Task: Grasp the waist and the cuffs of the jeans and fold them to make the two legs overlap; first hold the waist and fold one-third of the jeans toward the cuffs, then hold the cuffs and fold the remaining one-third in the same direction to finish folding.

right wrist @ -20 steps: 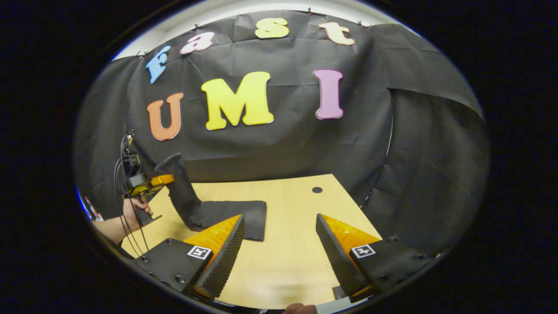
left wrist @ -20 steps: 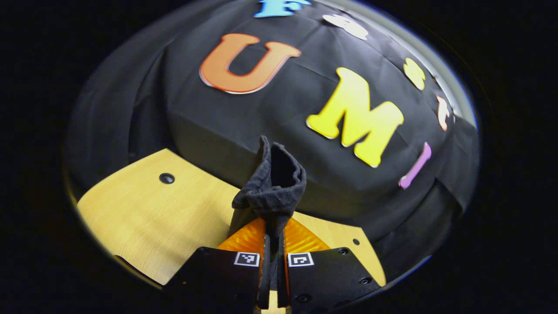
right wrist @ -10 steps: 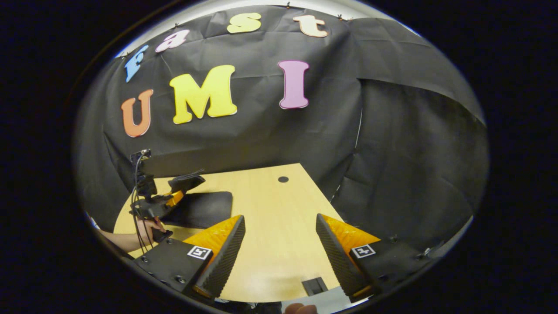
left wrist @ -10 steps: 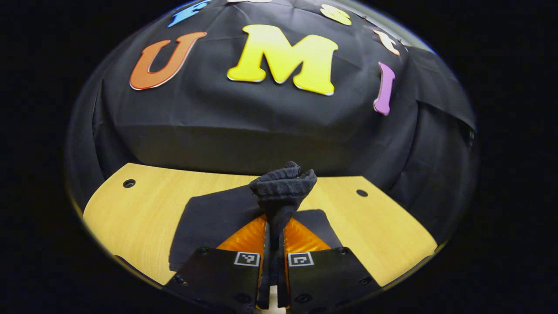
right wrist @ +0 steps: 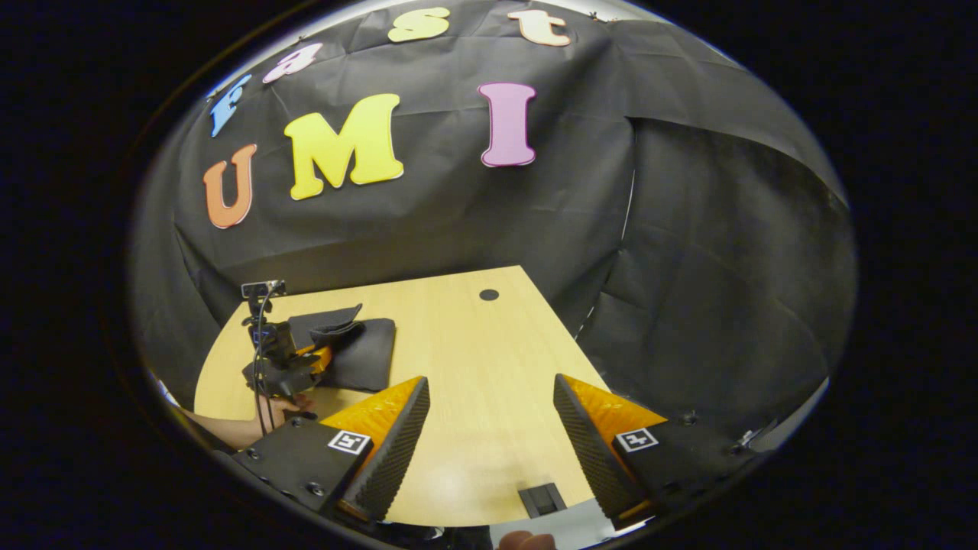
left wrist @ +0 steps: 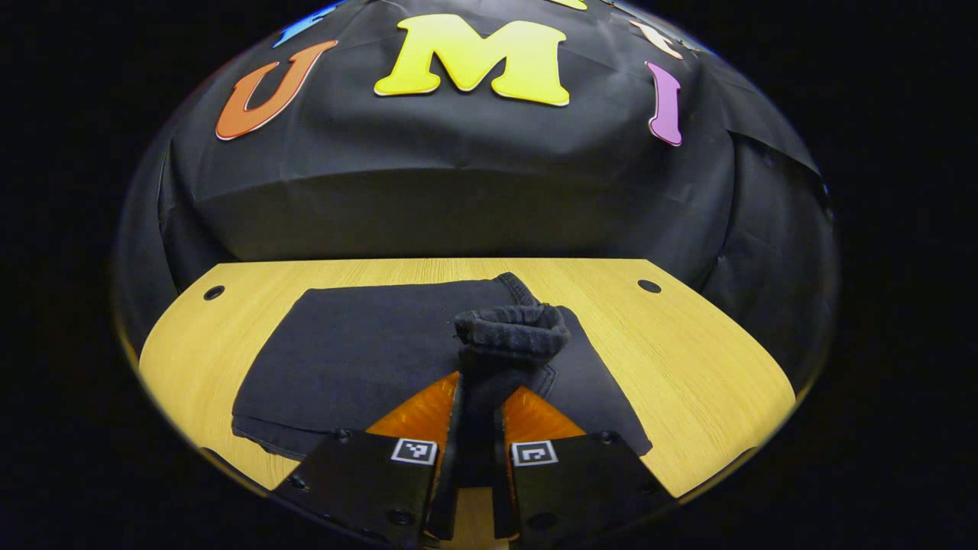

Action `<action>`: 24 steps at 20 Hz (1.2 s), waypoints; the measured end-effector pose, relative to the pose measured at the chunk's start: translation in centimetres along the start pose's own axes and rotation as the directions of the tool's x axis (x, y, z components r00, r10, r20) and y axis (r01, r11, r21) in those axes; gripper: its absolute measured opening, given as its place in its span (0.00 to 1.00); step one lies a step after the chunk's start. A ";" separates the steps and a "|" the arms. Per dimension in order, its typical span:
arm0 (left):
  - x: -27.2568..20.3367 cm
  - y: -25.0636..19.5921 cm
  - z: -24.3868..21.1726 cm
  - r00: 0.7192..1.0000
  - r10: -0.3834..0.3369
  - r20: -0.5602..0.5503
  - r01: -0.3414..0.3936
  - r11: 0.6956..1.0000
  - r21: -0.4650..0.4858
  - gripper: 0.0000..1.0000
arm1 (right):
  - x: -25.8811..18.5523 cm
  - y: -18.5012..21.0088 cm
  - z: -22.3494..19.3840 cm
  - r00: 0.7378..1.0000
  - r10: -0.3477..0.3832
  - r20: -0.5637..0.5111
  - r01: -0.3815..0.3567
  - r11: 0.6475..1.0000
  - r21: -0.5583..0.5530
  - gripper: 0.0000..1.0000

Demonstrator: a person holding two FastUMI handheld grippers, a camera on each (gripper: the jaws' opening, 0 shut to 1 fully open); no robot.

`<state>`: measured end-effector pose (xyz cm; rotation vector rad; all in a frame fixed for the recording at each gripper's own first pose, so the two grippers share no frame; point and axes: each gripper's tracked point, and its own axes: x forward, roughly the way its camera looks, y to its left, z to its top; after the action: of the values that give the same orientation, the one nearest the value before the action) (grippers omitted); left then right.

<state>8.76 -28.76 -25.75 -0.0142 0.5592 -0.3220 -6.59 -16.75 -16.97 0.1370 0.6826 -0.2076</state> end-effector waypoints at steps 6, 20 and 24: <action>-0.9 -1.5 0.2 1.000 0.009 0.005 -0.010 0.997 0.078 0.96 | 1.3 1.3 0.5 0.999 0.045 0.005 -0.045 0.999 -0.017 1.00; -18.5 3.7 21.0 0.930 0.034 0.367 -0.017 0.999 -0.050 0.93 | 1.6 16.0 10.6 0.918 0.287 0.275 -0.251 0.955 -0.157 1.00; -25.6 8.5 26.1 0.874 0.140 0.465 -0.110 0.990 -0.092 0.92 | -0.2 20.5 14.7 0.856 0.320 0.407 -0.243 0.942 -0.231 1.00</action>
<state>4.52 -14.81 8.80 -0.1143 0.0833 -0.1632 7.01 0.39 -4.37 0.0201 0.2182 0.1069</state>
